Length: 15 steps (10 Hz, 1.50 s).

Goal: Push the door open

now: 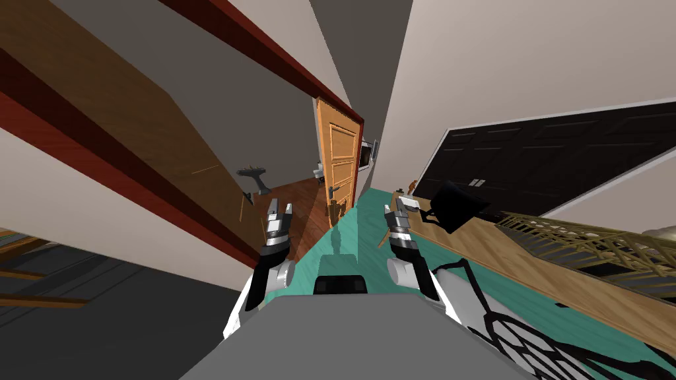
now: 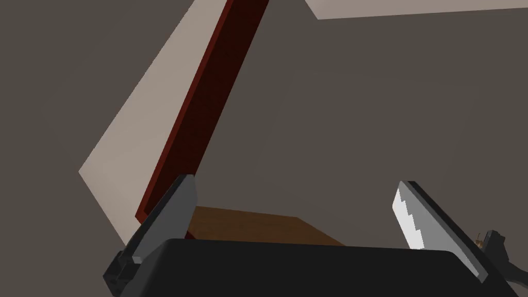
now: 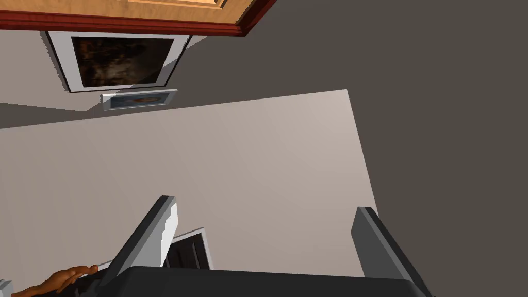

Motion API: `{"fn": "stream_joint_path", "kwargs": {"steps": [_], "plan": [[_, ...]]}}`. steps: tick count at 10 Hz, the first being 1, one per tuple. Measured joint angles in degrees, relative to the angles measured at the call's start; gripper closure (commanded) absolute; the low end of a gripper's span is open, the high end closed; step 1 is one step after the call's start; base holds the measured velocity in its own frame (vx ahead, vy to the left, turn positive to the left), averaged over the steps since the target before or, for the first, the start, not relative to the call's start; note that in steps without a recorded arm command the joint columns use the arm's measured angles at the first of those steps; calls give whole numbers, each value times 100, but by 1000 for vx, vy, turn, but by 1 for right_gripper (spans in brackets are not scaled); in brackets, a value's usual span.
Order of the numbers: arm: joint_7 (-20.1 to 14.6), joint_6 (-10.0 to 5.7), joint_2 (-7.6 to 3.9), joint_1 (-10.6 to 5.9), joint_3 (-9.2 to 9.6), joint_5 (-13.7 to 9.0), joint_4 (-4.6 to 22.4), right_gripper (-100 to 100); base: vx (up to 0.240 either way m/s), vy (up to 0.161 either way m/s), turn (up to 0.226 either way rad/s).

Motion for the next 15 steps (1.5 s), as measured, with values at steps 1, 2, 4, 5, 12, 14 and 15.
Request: {"fn": "stream_joint_path", "kwargs": {"steps": [1, 2, 4, 5, 12, 14, 15], "plan": [[-12, 11, -11, -3, 77, 45, 37, -100, 149, -20, 38], [-35, 0, -44, -16, 118, 74, 105, -100, 172, -26, 22], [-102, 30, -117, -56, 200, 132, 197, -100, 194, -16, 45], [-137, -2, -150, -53, 279, 179, 300, -100, 212, -66, 51], [-482, 56, -432, -134, 906, 575, 864, -100, 178, -61, 59], [-573, 100, -471, -224, 1092, 703, 1054, -100, 140, -52, 62], [-606, 138, -488, -183, 1209, 770, 1060, -100, 105, -48, 35]]}}
